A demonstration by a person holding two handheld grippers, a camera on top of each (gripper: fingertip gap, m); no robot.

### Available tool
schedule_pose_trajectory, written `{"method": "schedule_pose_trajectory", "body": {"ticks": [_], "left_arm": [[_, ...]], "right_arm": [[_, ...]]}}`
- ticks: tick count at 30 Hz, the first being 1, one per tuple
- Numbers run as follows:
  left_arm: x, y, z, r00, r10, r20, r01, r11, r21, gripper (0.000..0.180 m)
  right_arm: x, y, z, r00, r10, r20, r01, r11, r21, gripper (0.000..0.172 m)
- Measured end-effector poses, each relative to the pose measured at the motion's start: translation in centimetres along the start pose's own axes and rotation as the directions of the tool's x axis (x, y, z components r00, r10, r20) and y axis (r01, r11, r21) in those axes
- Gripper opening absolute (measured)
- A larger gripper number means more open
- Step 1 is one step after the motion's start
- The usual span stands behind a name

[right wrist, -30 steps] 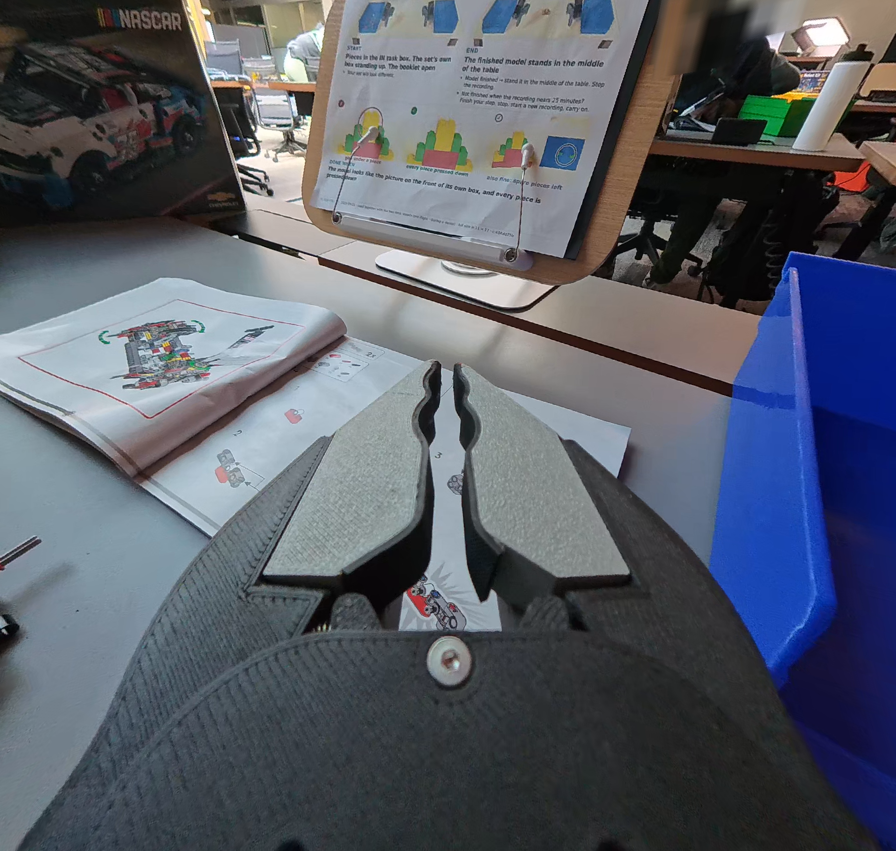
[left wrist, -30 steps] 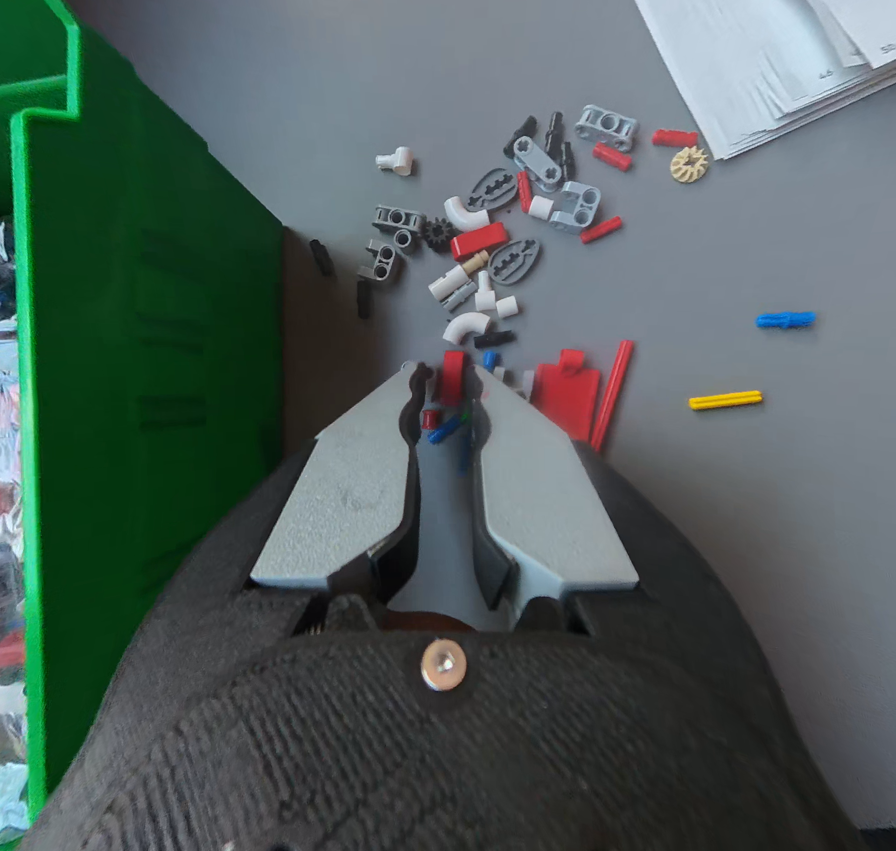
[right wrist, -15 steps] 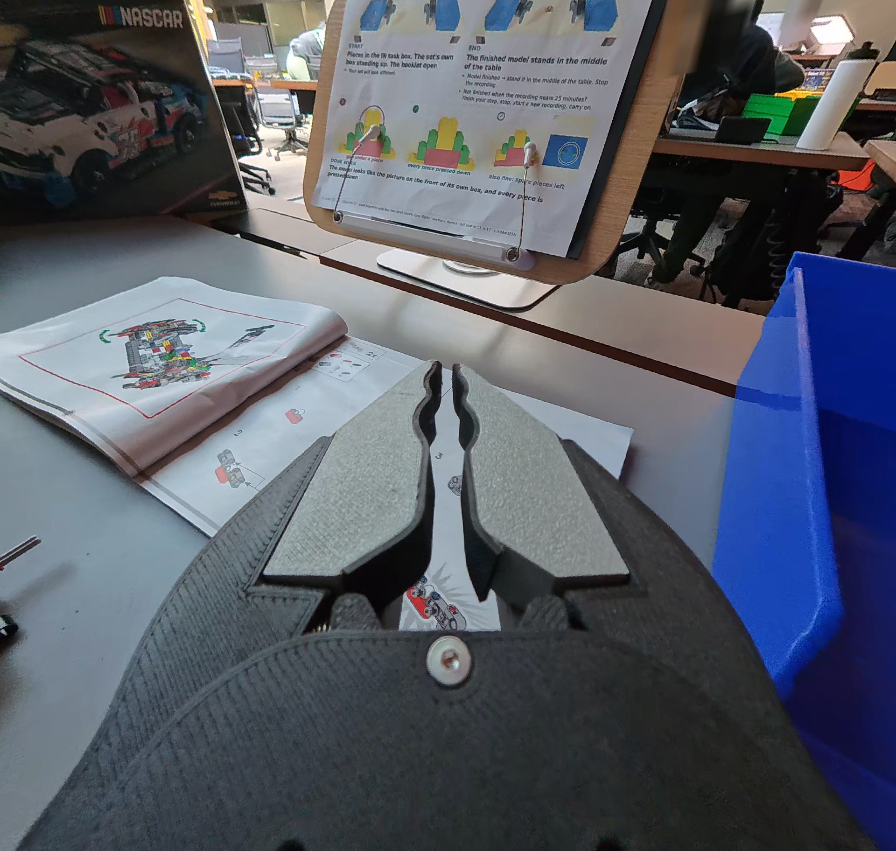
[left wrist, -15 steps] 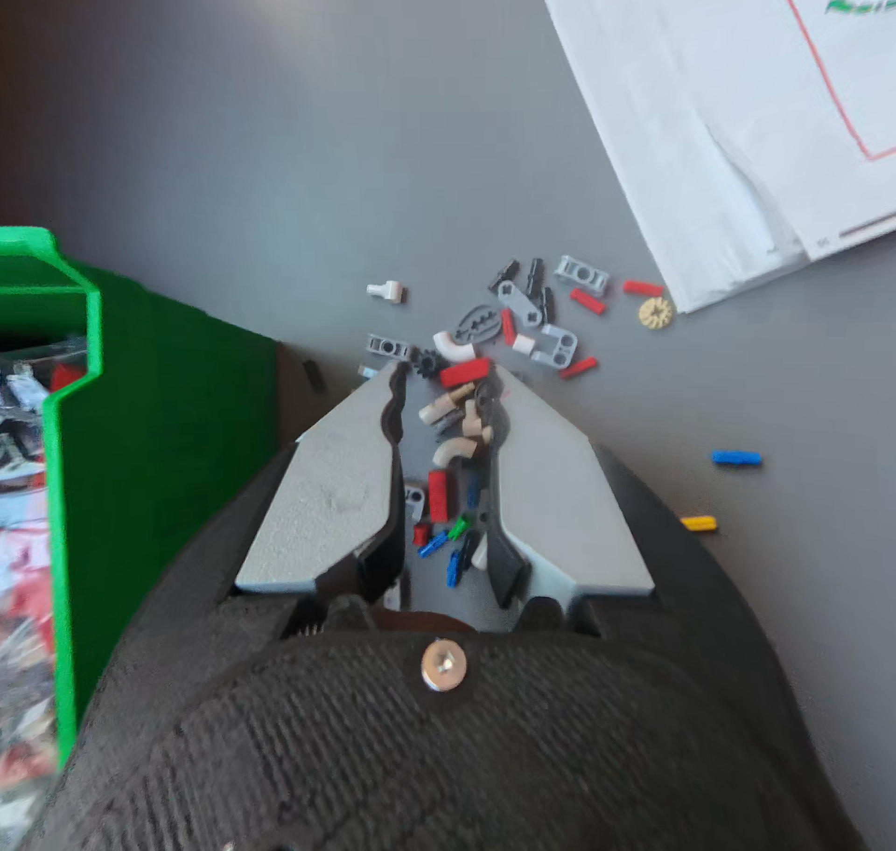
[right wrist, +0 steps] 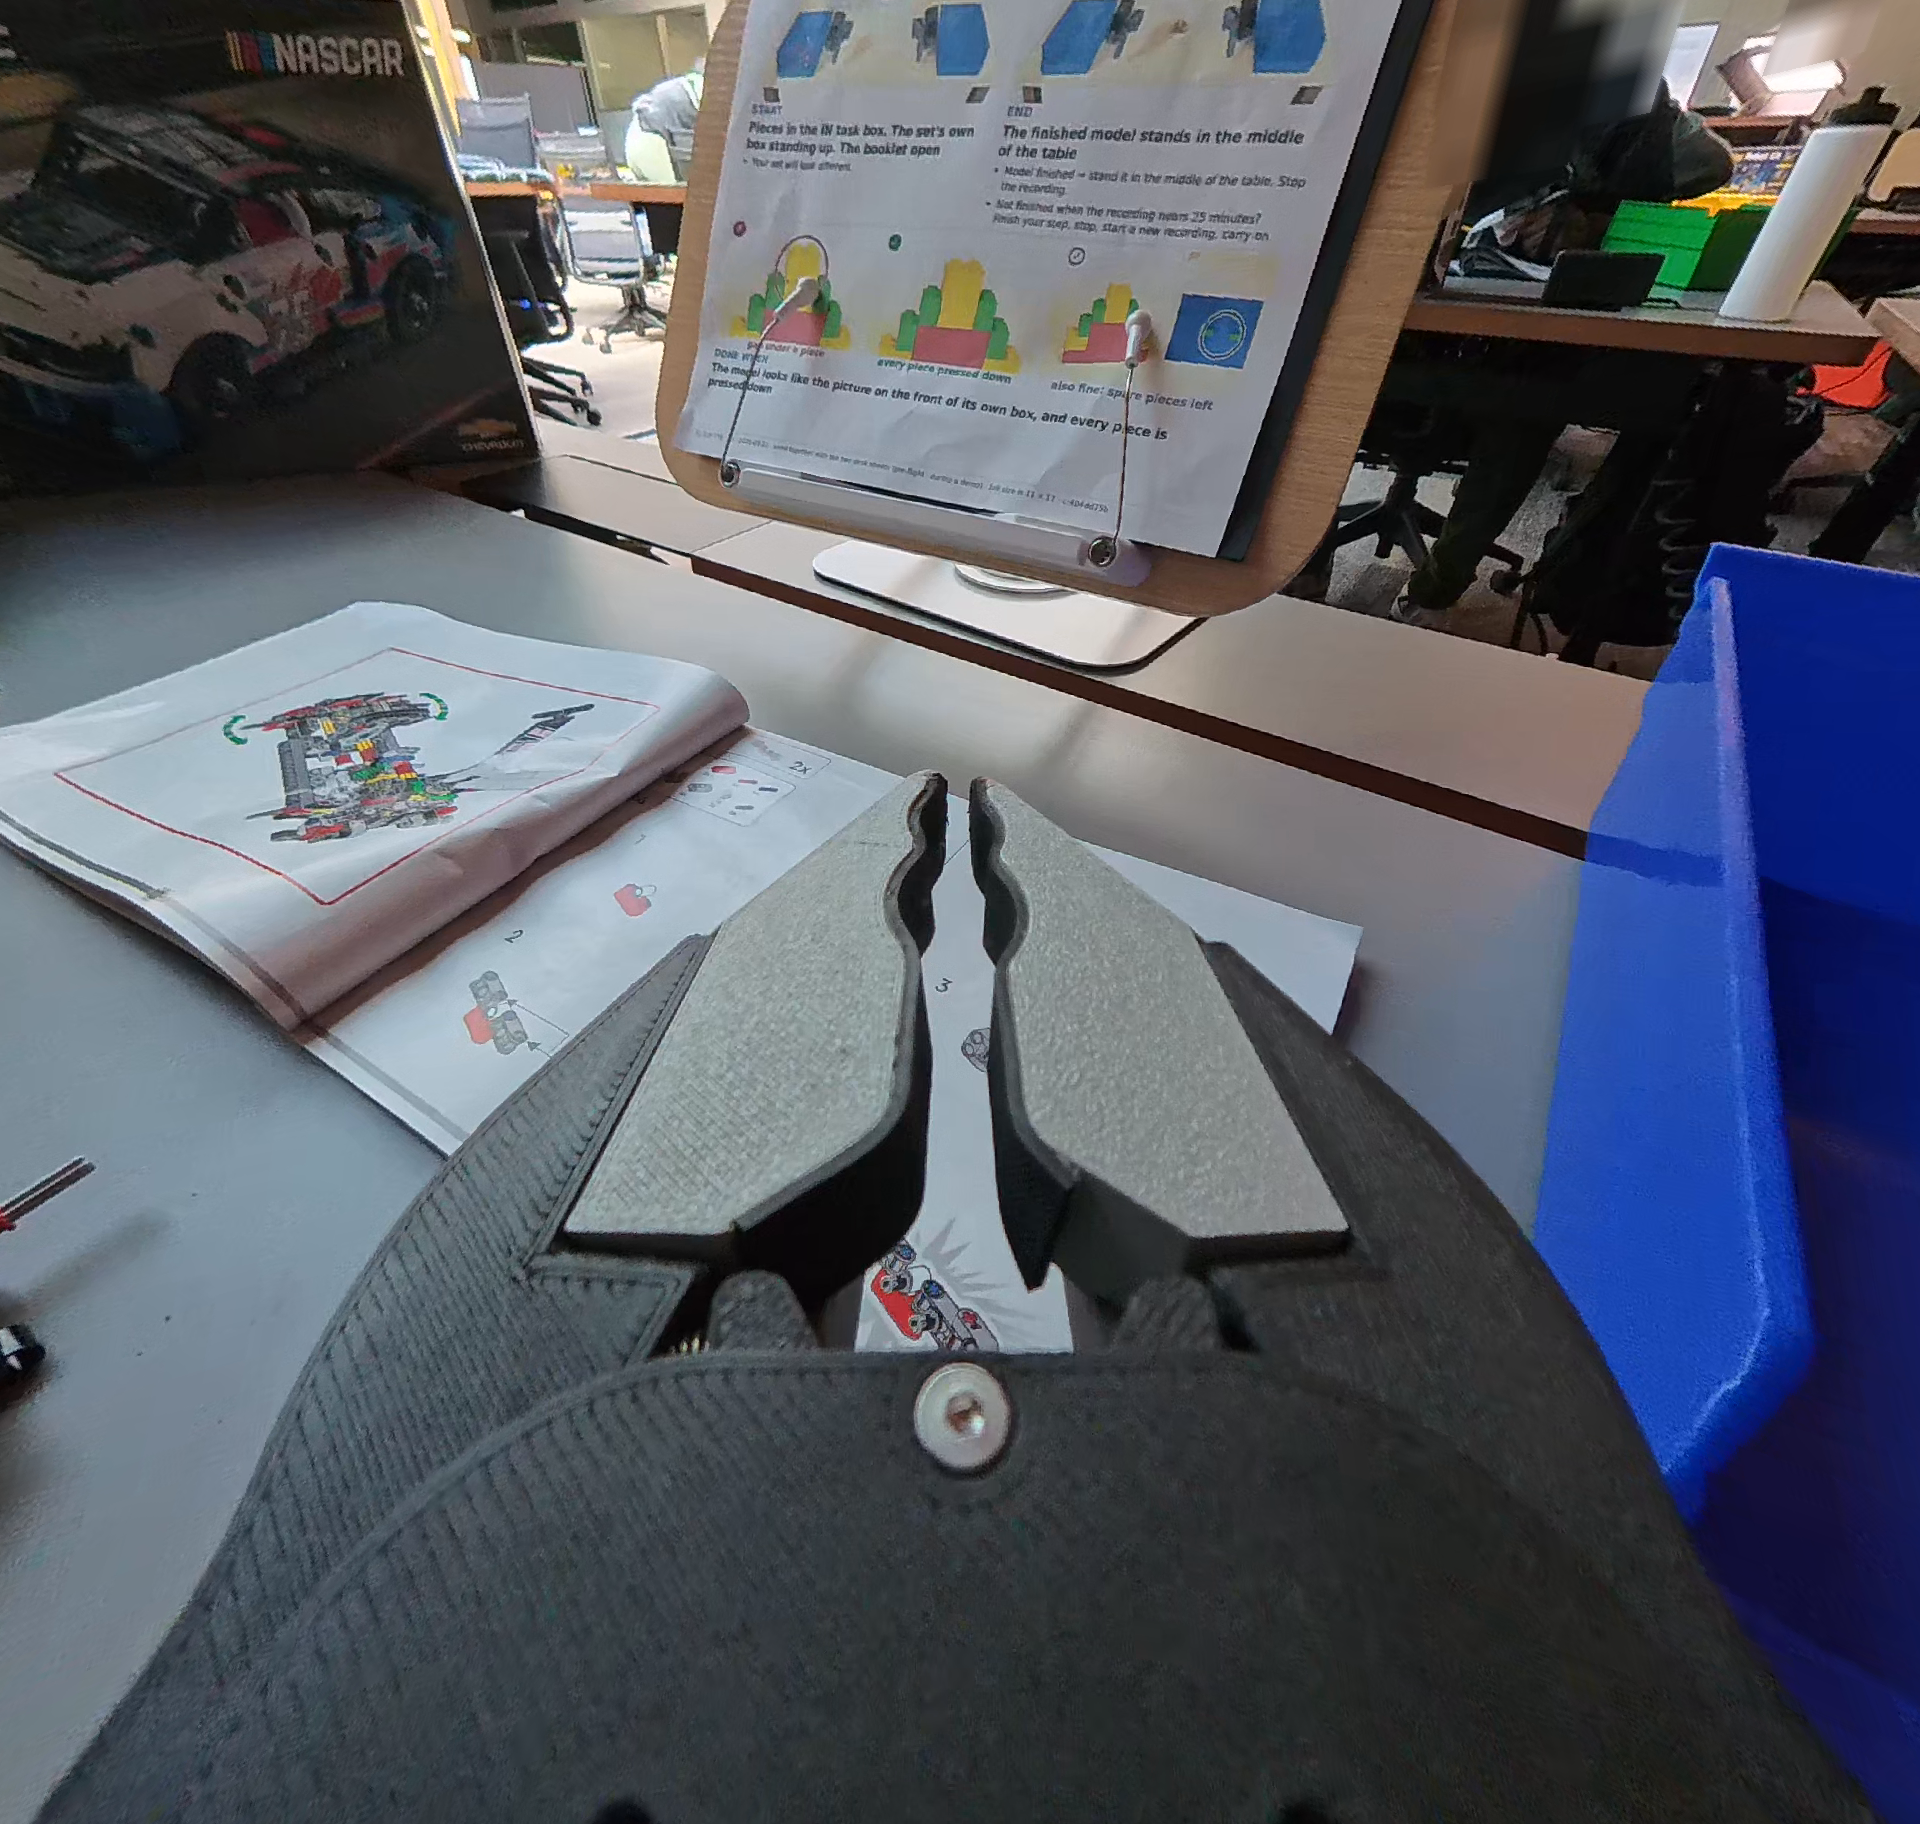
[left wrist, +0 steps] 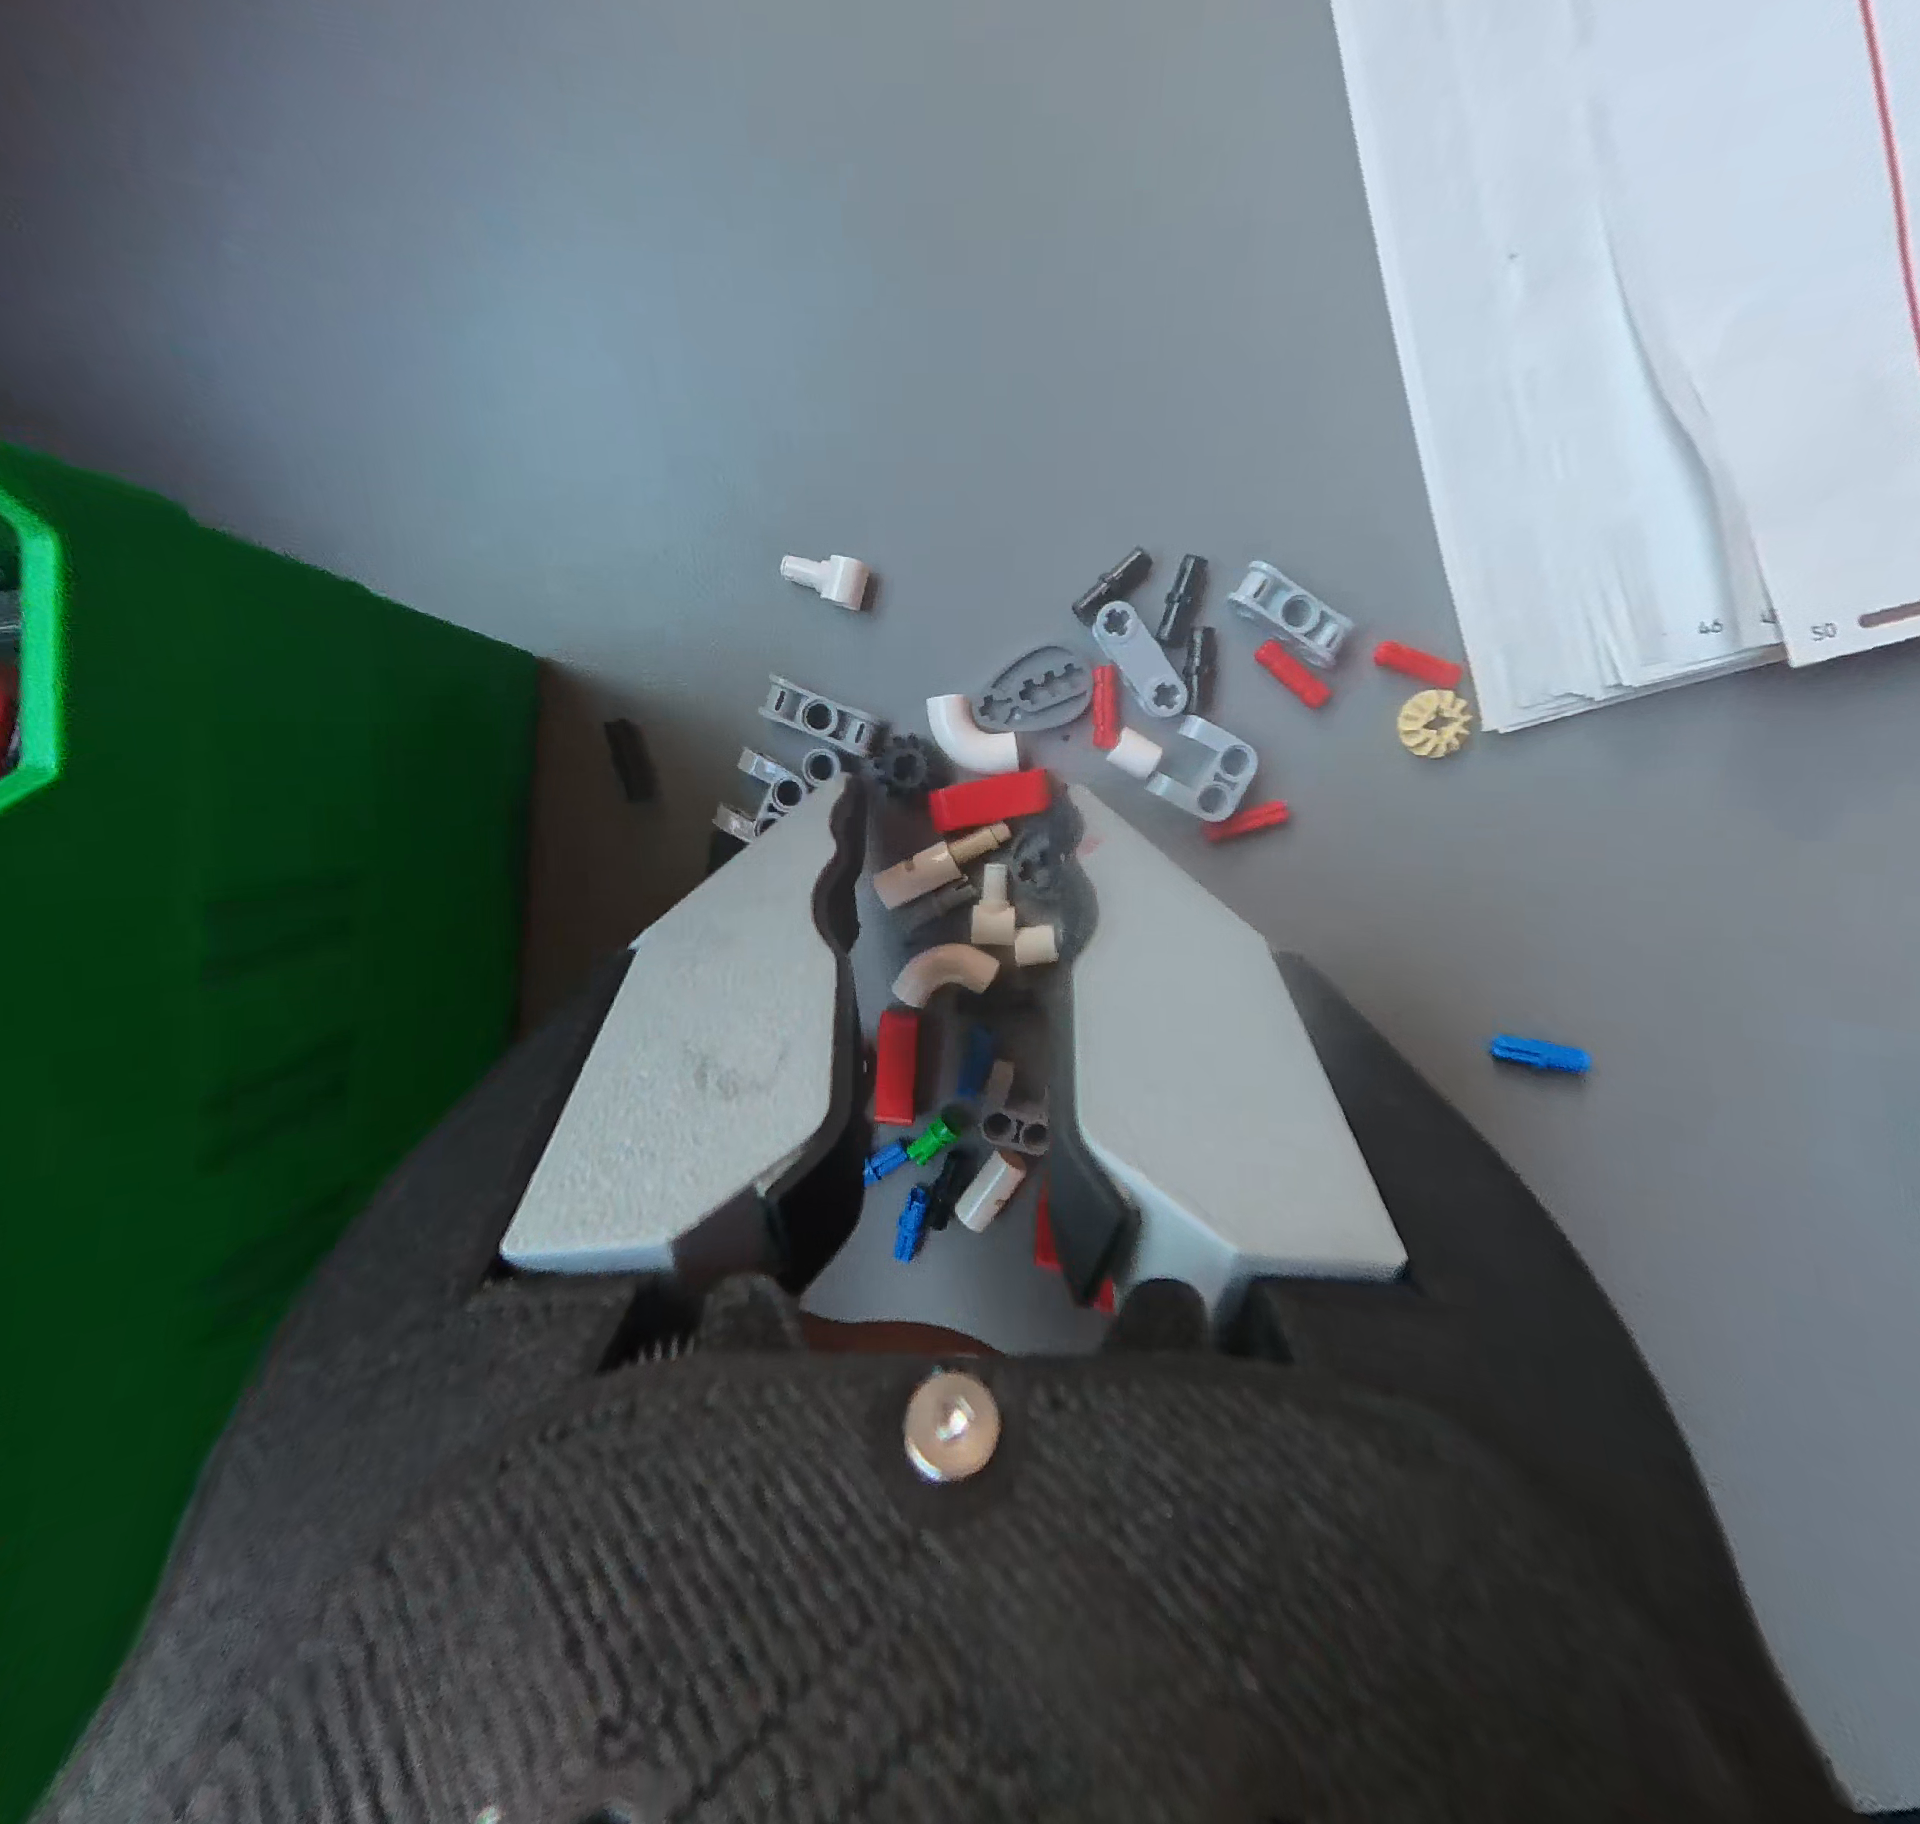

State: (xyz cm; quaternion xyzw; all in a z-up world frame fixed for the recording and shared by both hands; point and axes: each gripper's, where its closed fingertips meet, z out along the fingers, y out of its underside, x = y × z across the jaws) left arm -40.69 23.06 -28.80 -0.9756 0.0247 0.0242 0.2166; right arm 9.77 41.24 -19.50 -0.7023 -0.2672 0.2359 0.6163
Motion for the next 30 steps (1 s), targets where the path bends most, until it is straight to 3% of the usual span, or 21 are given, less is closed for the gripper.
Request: {"method": "schedule_pose_trajectory", "body": {"ticks": [7,13,23,25,27,30], "left_arm": [[0.3,0.1,0.4,0.999,0.036,0.004,-0.036,0.999,-0.028,0.011],[0.2,-0.2,-0.5,0.999,0.049,0.019,-0.049,0.999,0.008,0.010],[0.2,-0.5,-0.9,0.998,0.050,0.029,-0.050,0.999,0.013,0.035],[3.3,-2.1,-1.9,0.991,0.130,-0.030,-0.126,0.985,0.114,0.045],[7.7,-3.4,-2.8,0.955,0.295,-0.042,-0.281,0.939,0.198,0.059],[12.9,-4.8,-2.4,0.804,0.580,0.132,-0.594,0.778,0.204,0.076]], "right_arm": [[0.2,-0.2,-0.3,1.000,0.009,-0.006,-0.009,1.000,0.009,0.001],[0.0,-0.2,-0.3,1.000,0.008,-0.001,-0.008,1.000,0.010,0.001],[-0.5,-0.4,-0.4,1.000,0.007,0.027,-0.007,1.000,0.021,0.004],[-1.3,-0.8,-0.4,0.999,-0.016,0.052,0.014,0.999,0.032,0.010],[-2.5,-0.7,0.0,0.996,-0.040,0.084,0.039,0.999,0.020,0.021],[-6.3,-0.1,0.9,0.979,-0.066,0.194,0.074,0.997,-0.035,0.051]]}}
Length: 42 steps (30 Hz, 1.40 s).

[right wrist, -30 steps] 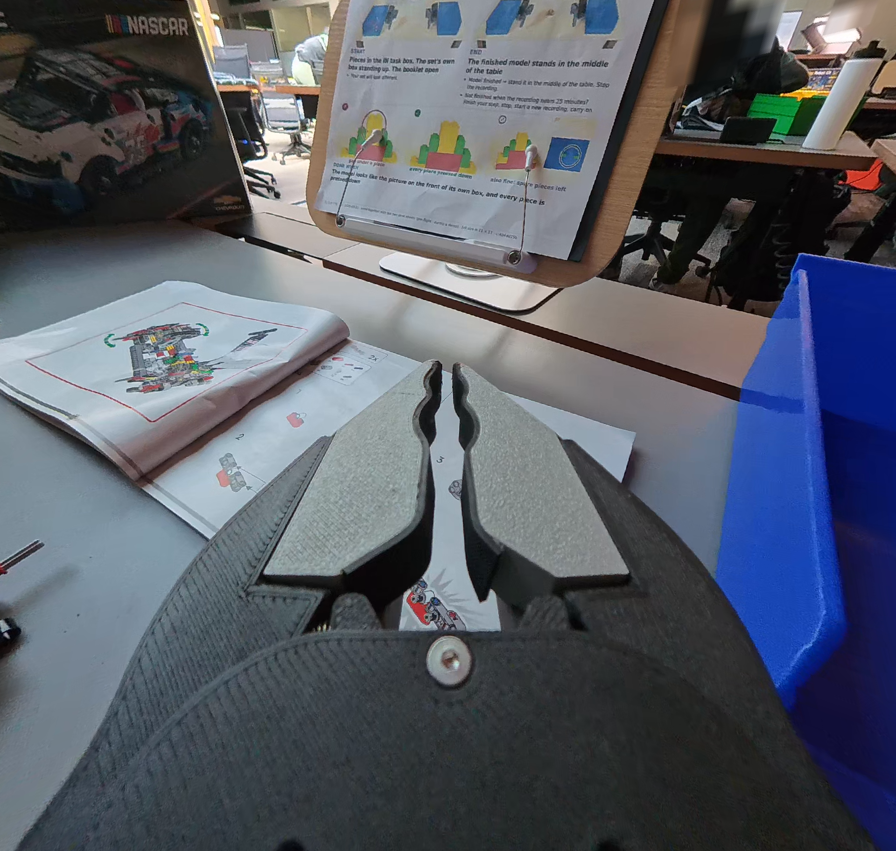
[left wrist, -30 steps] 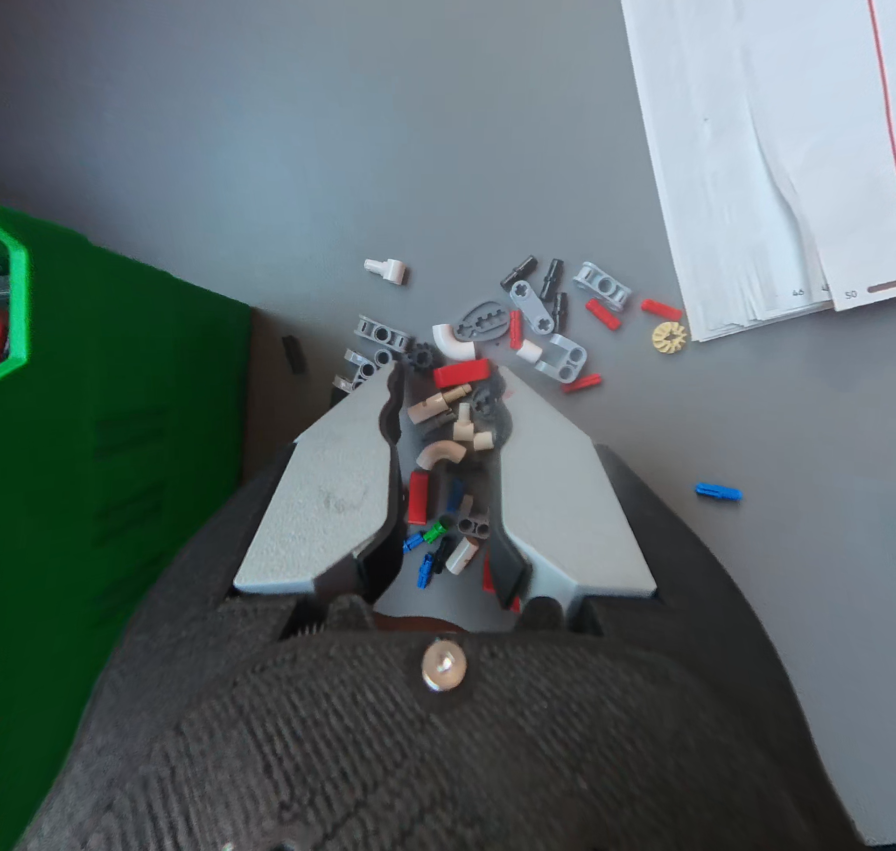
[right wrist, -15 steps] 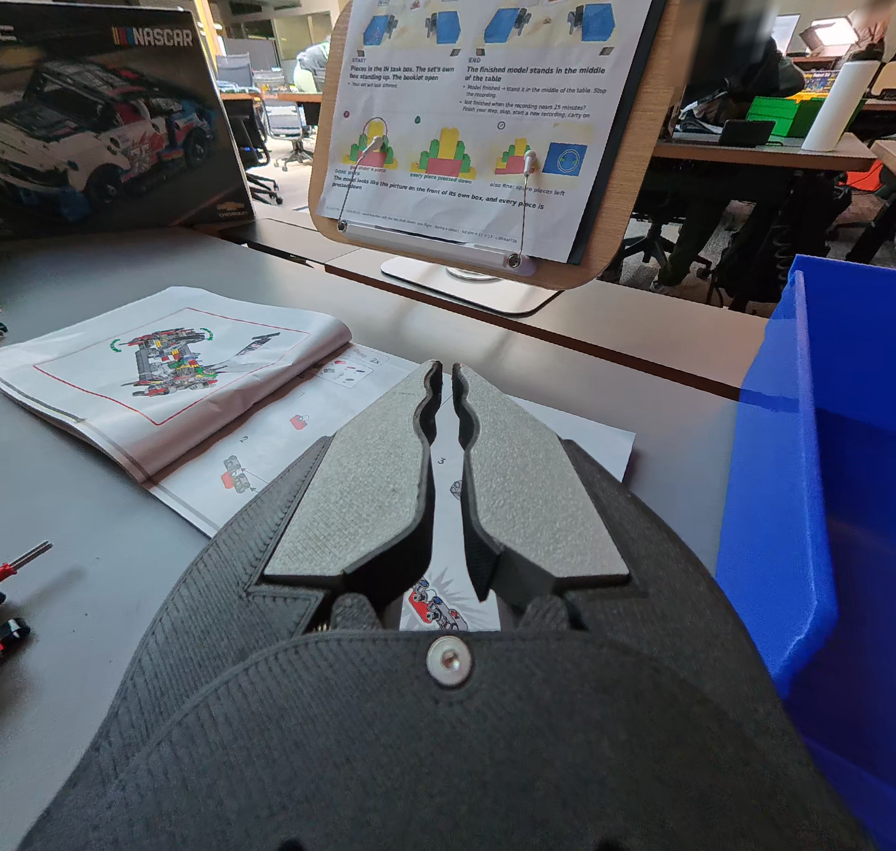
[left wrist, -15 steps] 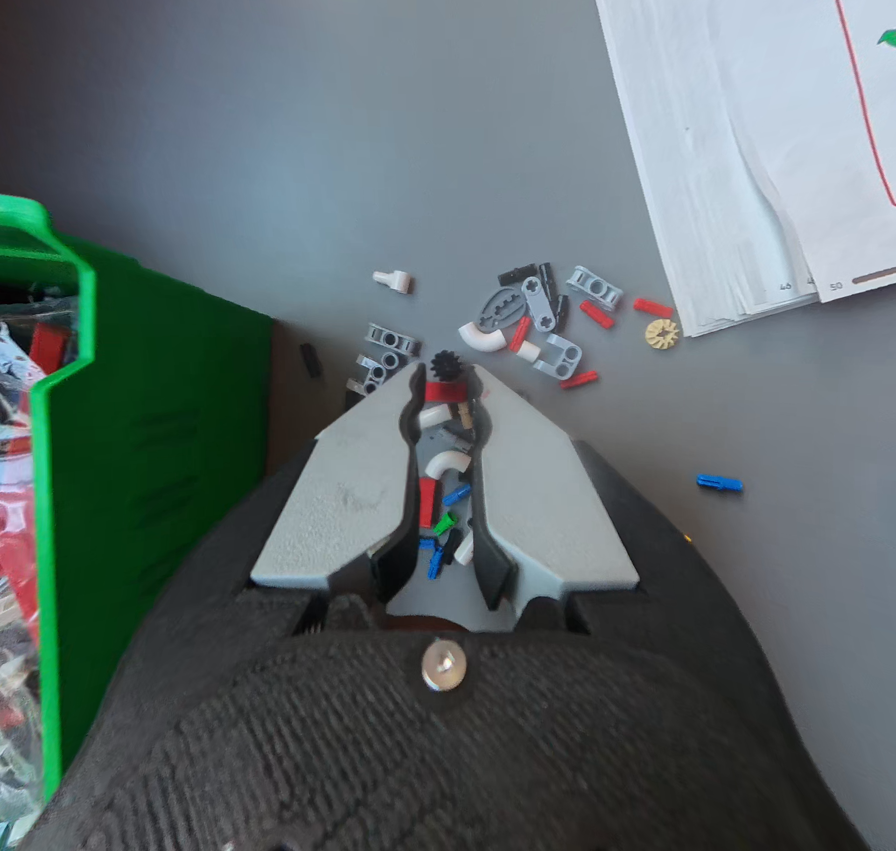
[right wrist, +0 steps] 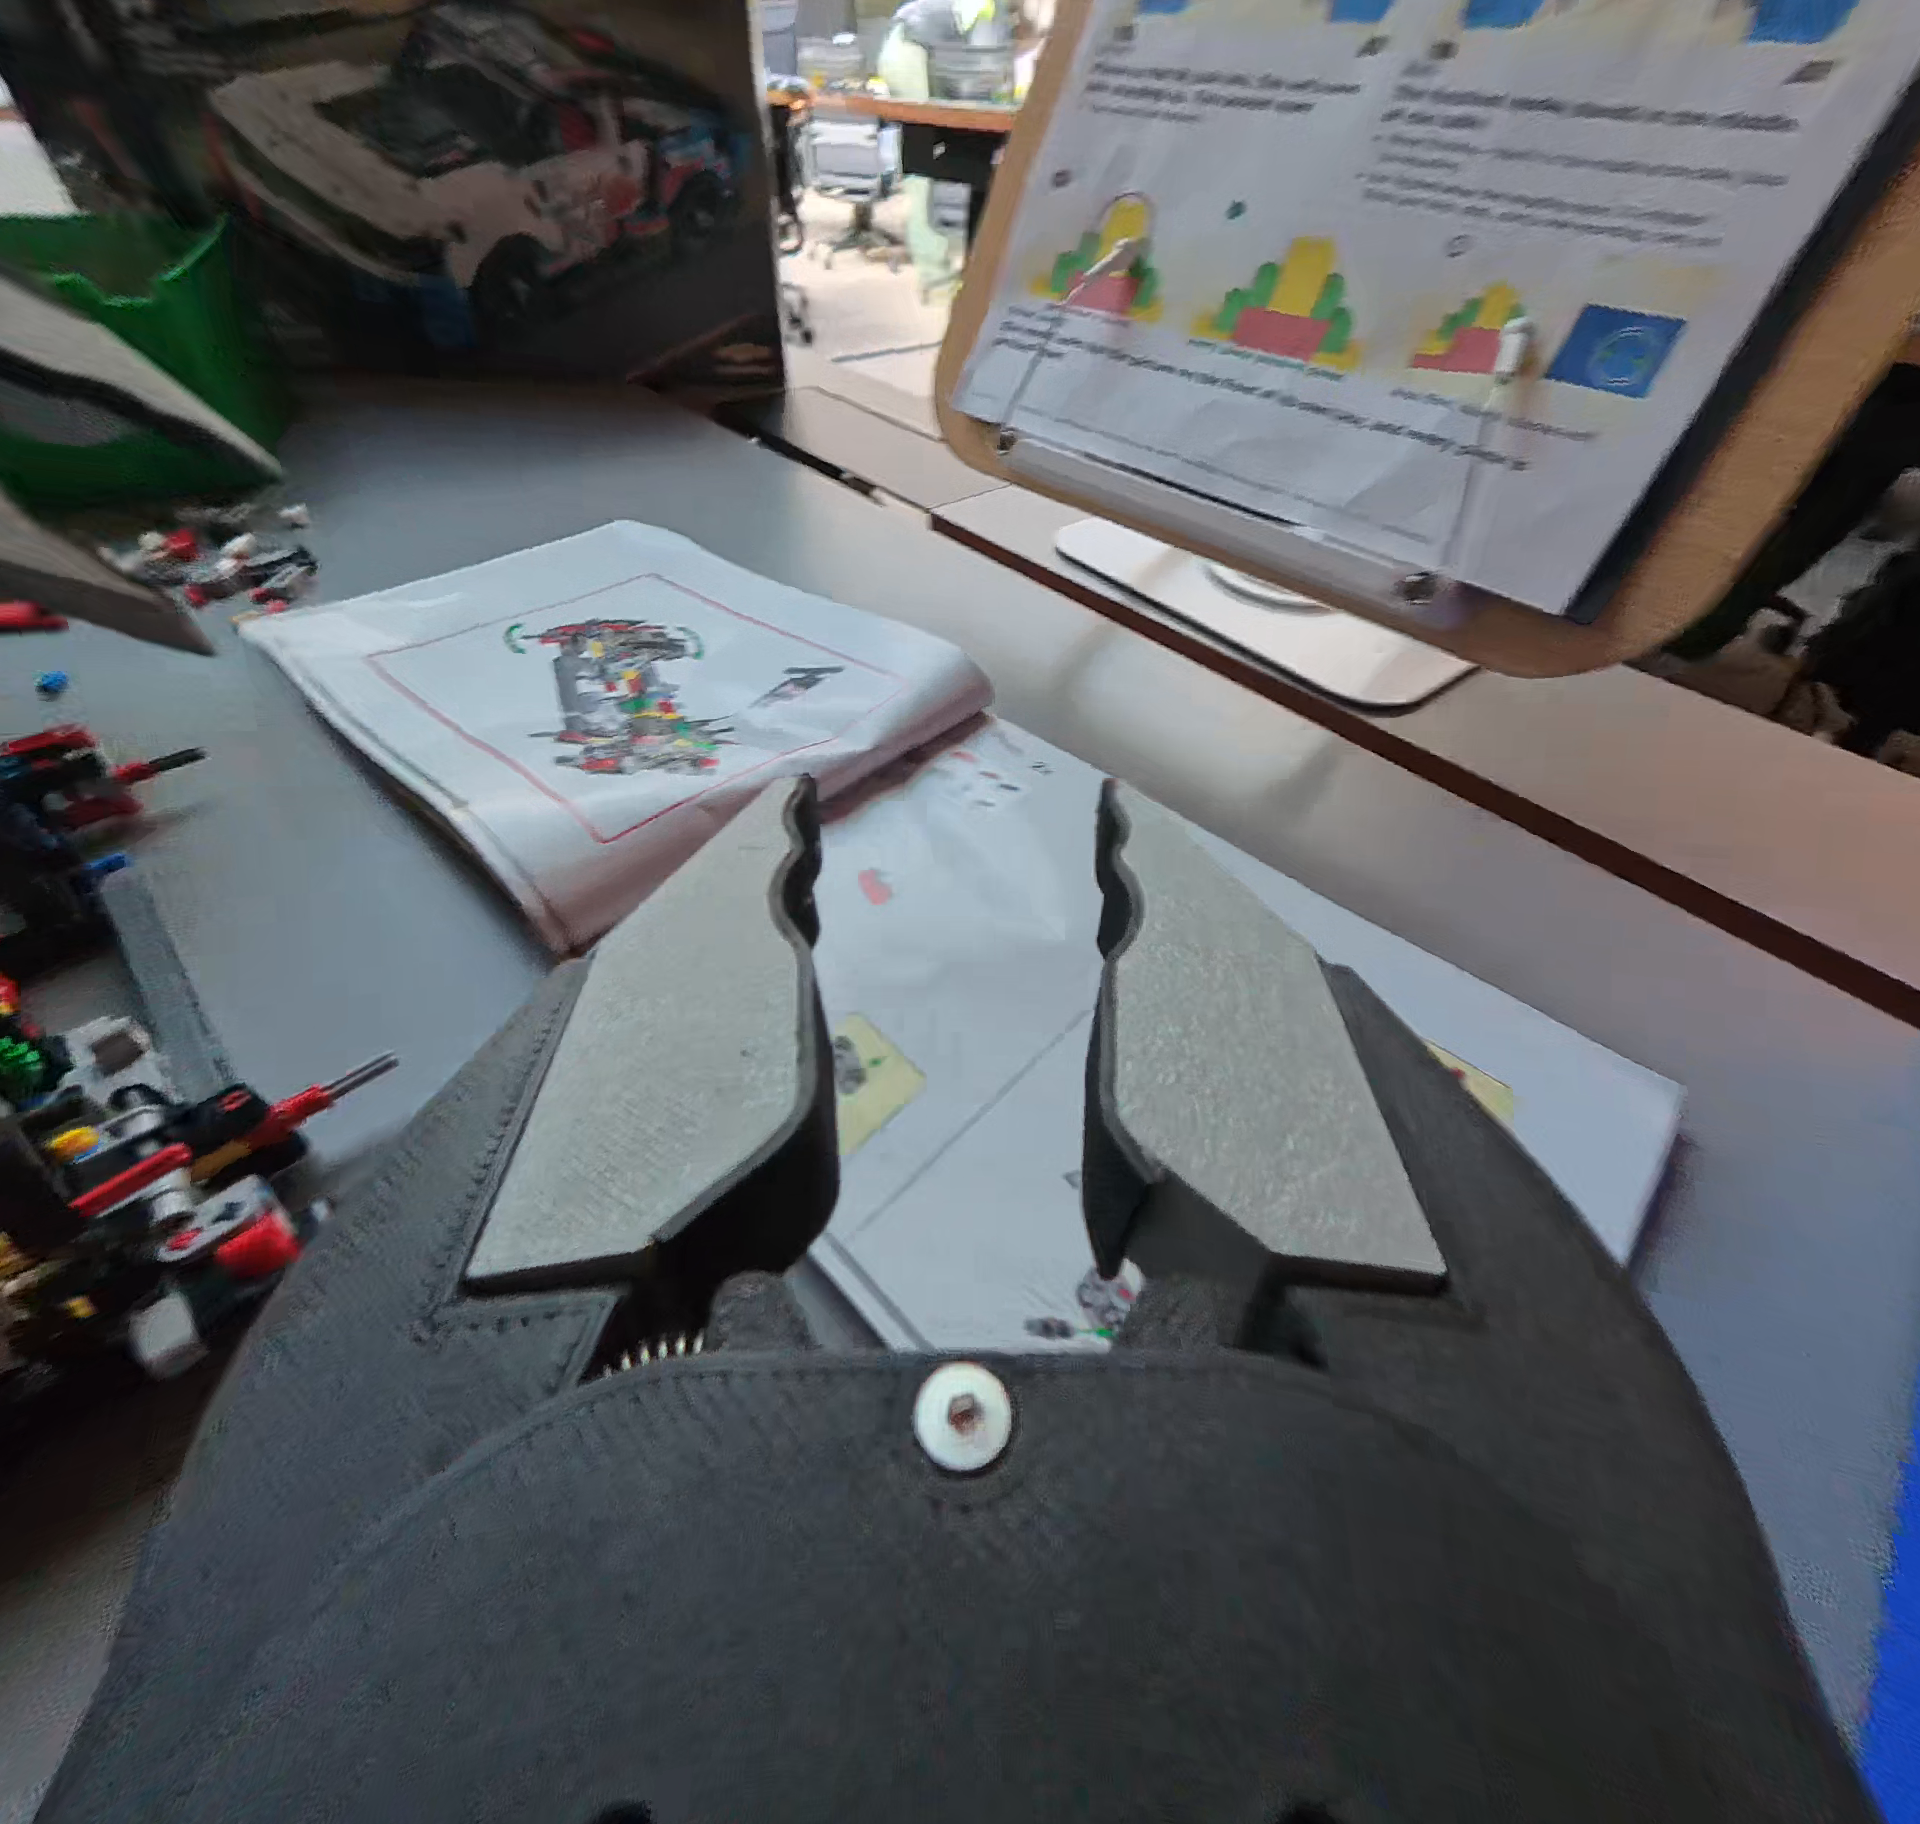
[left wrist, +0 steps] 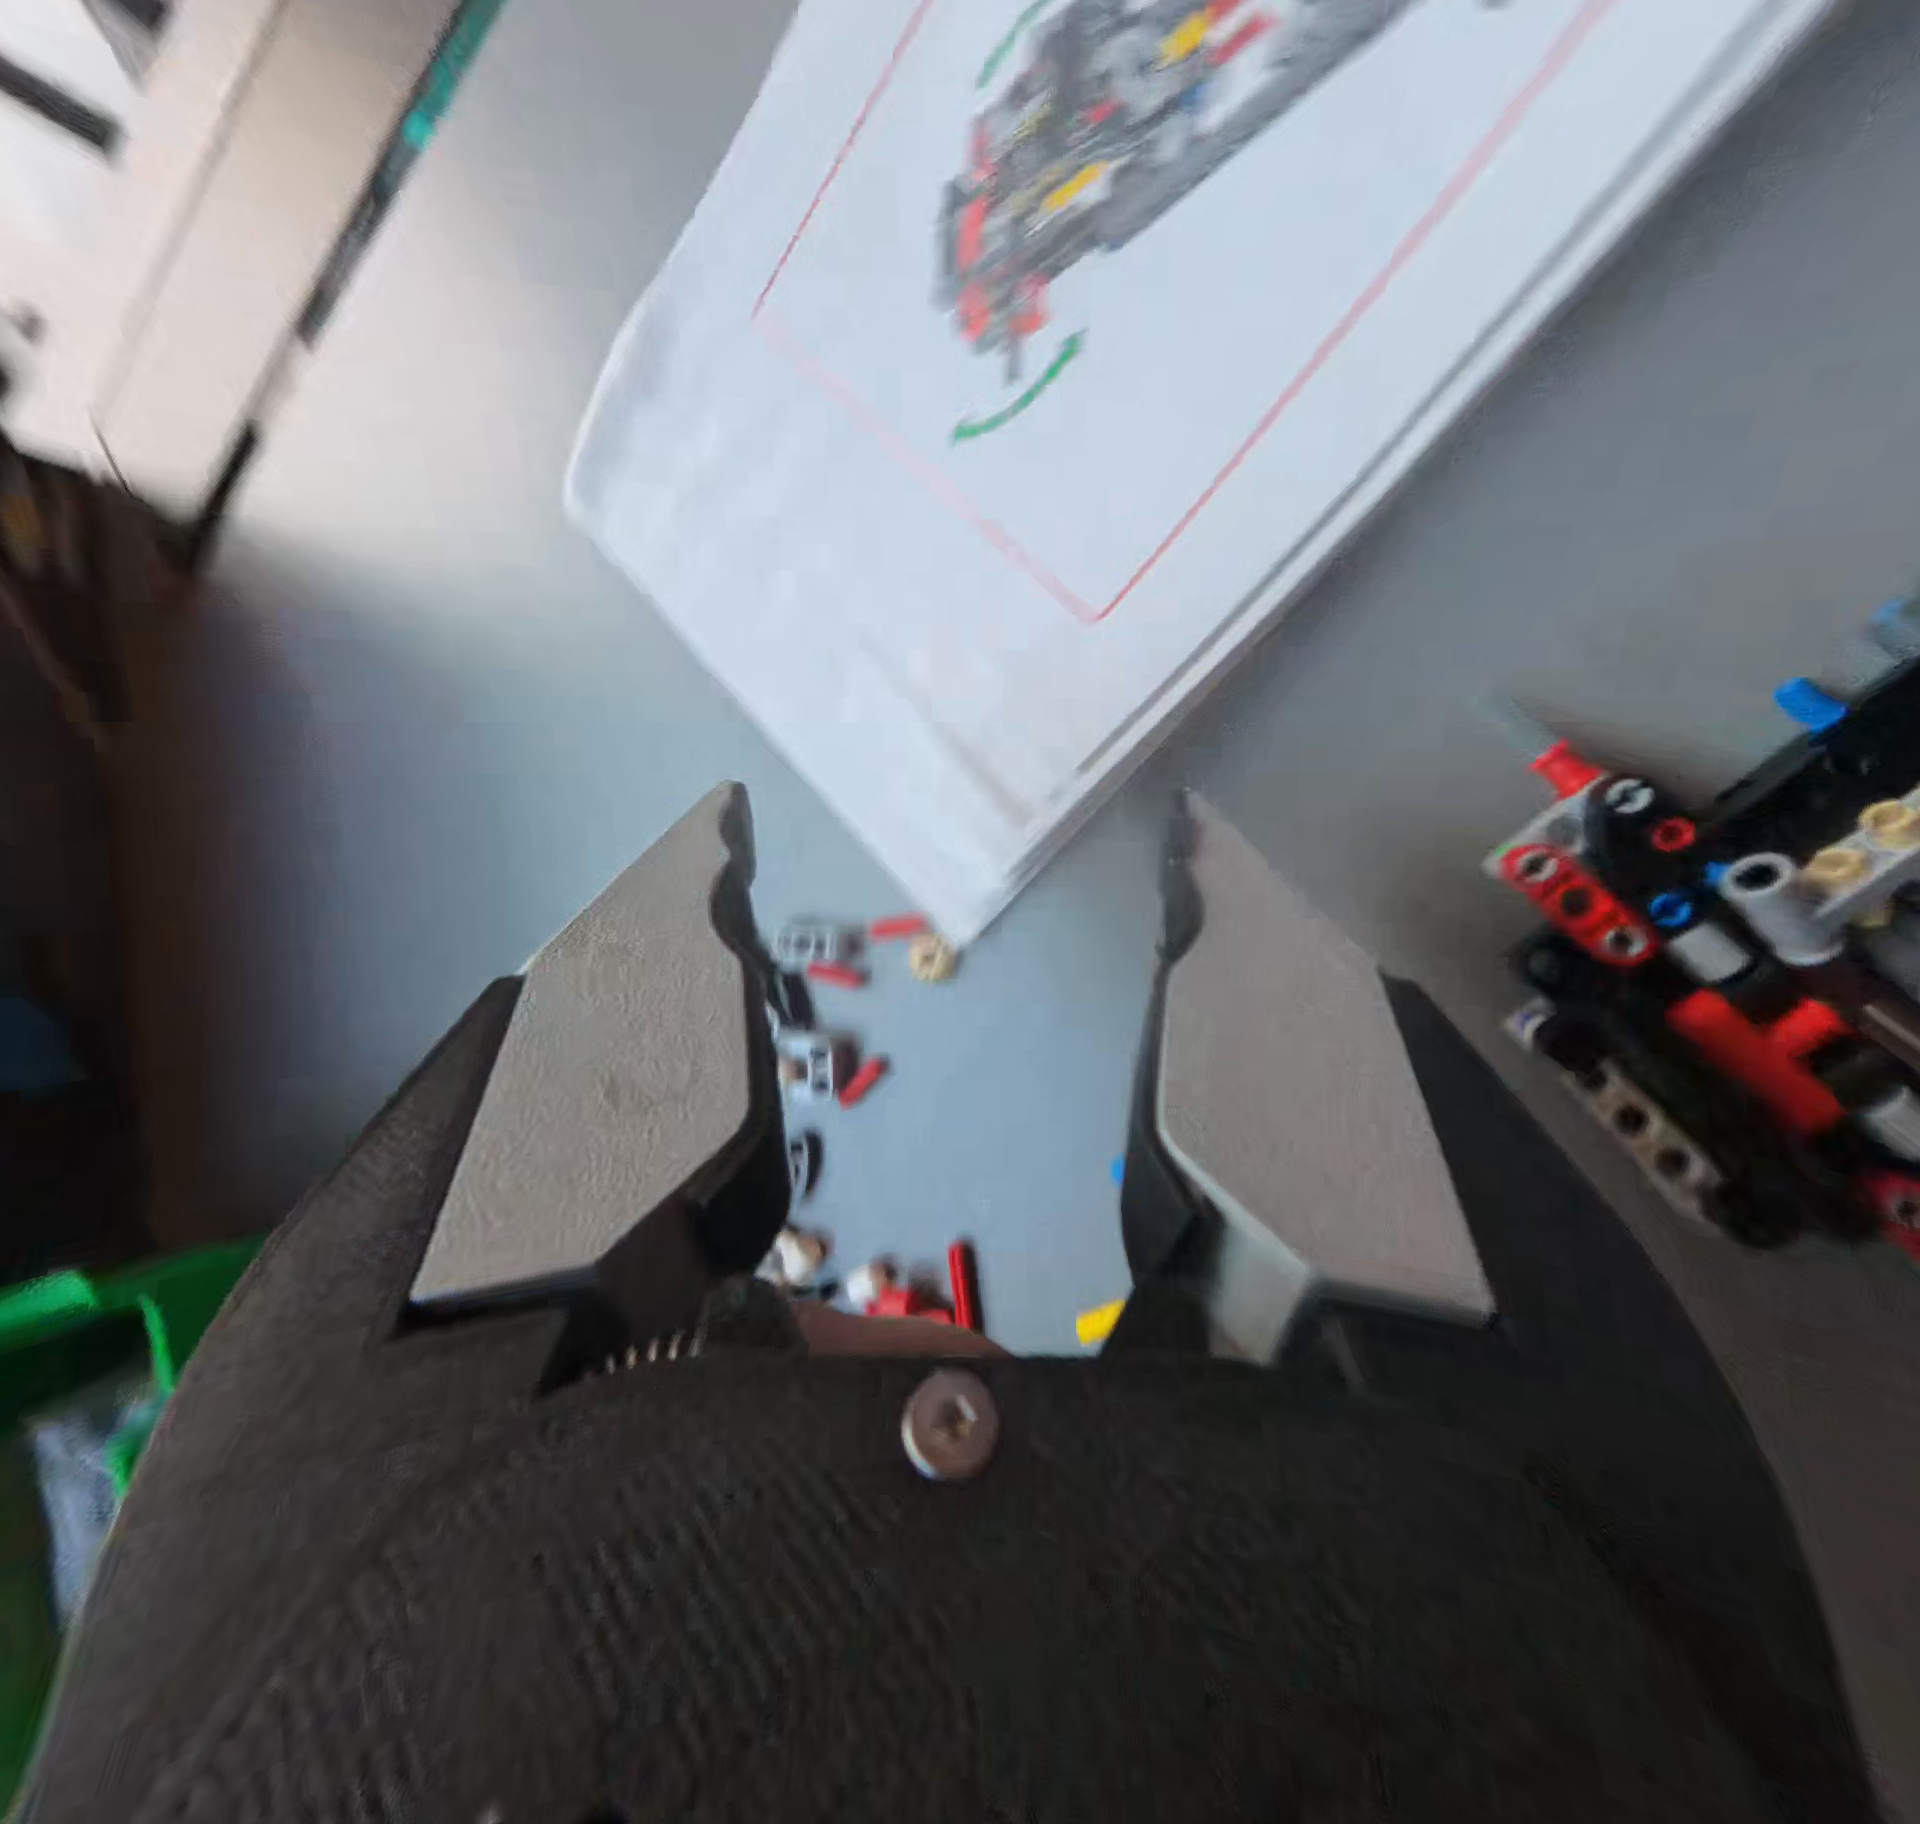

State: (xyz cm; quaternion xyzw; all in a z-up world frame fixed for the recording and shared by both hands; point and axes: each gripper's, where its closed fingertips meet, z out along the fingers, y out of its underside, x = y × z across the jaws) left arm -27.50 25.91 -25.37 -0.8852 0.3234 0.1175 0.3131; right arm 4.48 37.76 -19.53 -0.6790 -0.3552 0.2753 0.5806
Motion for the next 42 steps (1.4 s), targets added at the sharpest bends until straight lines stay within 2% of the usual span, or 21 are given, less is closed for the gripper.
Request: {"method": "schedule_pose_trajectory", "body": {"ticks": [1,3,6,8,10,13,15,19,22,25,29,34,37,40,42], "left_arm": [[1.1,-1.2,0.6,0.996,0.091,0.021,-0.092,0.996,0.009,0.077],[2.5,-2.4,2.1,0.986,0.166,0.019,-0.167,0.986,0.001,0.075],[3.1,-2.8,3.4,0.993,0.106,-0.054,-0.107,0.994,-0.010,0.074],[3.0,-2.5,3.5,0.994,0.055,-0.098,-0.056,0.998,-0.005,0.074],[2.2,-1.7,3.3,0.995,0.025,-0.093,-0.026,1.000,-0.012,0.074],[0.2,-0.6,1.7,0.999,-0.012,-0.040,0.012,1.000,-0.001,0.073],[-1.4,0.2,-0.2,0.998,-0.059,0.001,0.059,0.998,0.028,0.071],[-3.9,2.0,-5.1,0.983,-0.172,0.059,0.163,0.976,0.142,0.065],[-4.8,4.5,-7.8,0.966,-0.246,0.083,0.228,0.956,0.186,0.062],[-4.4,7.5,-9.5,0.949,-0.303,0.083,0.283,0.940,0.192,0.062],[-3.1,11.3,-10.8,0.932,-0.349,0.094,0.330,0.928,0.172,0.062],[-1.0,14.0,-11.4,0.911,-0.407,0.068,0.391,0.904,0.174,0.059],[0.6,14.7,-11.7,0.900,-0.434,0.048,0.422,0.893,0.154,0.059],[2.5,14.2,-12.9,0.899,-0.436,0.040,0.424,0.890,0.167,0.059],[3.7,13.6,-13.8,0.903,-0.428,0.039,0.414,0.890,0.190,0.058]], "right_arm": [[-1.8,0.1,0.7,0.998,-0.027,0.049,0.028,0.999,-0.028,0.058],[-5.7,0.9,2.4,0.981,-0.130,0.146,0.146,0.984,-0.104,0.065],[-11.0,3.7,5.1,0.897,-0.326,0.298,0.397,0.891,-0.220,0.075],[-12.8,5.7,7.0,0.836,-0.417,0.355,0.522,0.804,-0.284,0.077],[-13.8,6.9,8.8,0.791,-0.474,0.386,0.595,0.740,-0.312,0.047],[-14.4,6.4,9.8,0.720,-0.552,0.421,0.685,0.665,-0.299,0.020],[-13.6,4.7,10.3,0.706,-0.592,0.388,0.705,0.640,-0.307,0.011],[-10.9,-1.9,11.2,0.812,-0.484,0.325,0.579,0.735,-0.353,0.003],[-8.4,-5.8,11.9,0.834,-0.466,0.297,0.551,0.736,-0.393,0.000],[-7.5,-7.1,11.9,0.850,-0.434,0.300,0.526,0.735,-0.427,0.000],[-9.6,-4.6,10.6,0.862,-0.362,0.356,0.493,0.760,-0.422,0.002],[-13.4,2.5,9.4,0.886,-0.217,0.411,0.415,0.767,-0.489,0.012],[-14.4,6.2,9.4,0.917,-0.112,0.384,0.325,0.768,-0.552,0.016],[-14.5,5.1,8.5,0.940,-0.047,0.338,0.225,0.830,-0.511,0.017],[-14.6,2.9,6.3,0.943,-0.001,0.333,0.169,0.863,-0.476,0.027]]}}
